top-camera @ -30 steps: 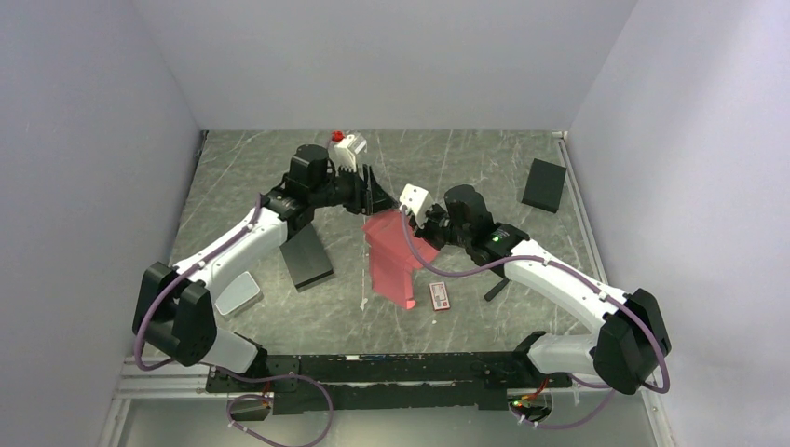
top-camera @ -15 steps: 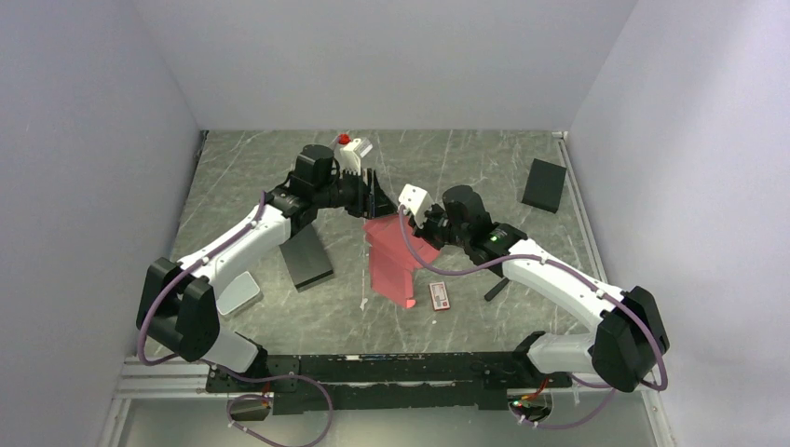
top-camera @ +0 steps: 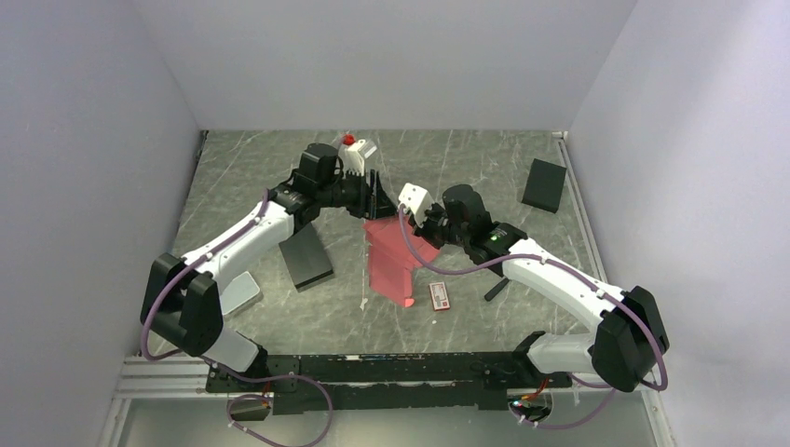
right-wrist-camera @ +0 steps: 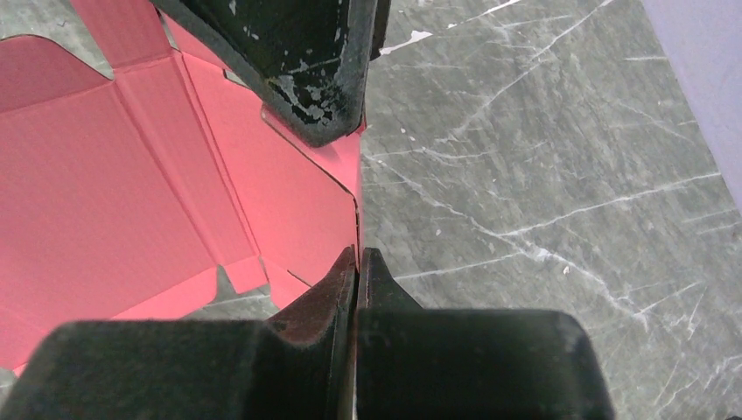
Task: Fold the paper box
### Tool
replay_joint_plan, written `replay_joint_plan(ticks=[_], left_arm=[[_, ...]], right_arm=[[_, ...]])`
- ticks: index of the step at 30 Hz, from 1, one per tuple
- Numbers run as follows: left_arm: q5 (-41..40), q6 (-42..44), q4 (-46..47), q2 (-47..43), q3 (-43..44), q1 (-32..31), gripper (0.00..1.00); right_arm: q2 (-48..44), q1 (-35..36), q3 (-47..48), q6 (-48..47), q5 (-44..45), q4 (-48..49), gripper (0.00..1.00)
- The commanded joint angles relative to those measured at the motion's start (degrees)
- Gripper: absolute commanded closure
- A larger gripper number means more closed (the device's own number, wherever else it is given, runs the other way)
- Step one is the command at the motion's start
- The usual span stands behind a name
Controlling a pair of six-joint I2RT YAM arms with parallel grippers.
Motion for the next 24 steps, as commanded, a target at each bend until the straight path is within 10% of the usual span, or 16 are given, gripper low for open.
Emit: replay_joint_plan(ticks=[1, 24], left_arm=[[1.56, 1.87, -1.60, 0.95, 2.97, -0.65, 0.44], [-5.54, 7.32, -11.40, 5.87, 9.75, -3.55, 0.44]], right_arm=[[0.10, 0.22, 2.55, 0.65, 1.46, 1.01, 1.00], [0.56, 0.23, 2.90, 1.34, 1.80, 0.92, 1.00]])
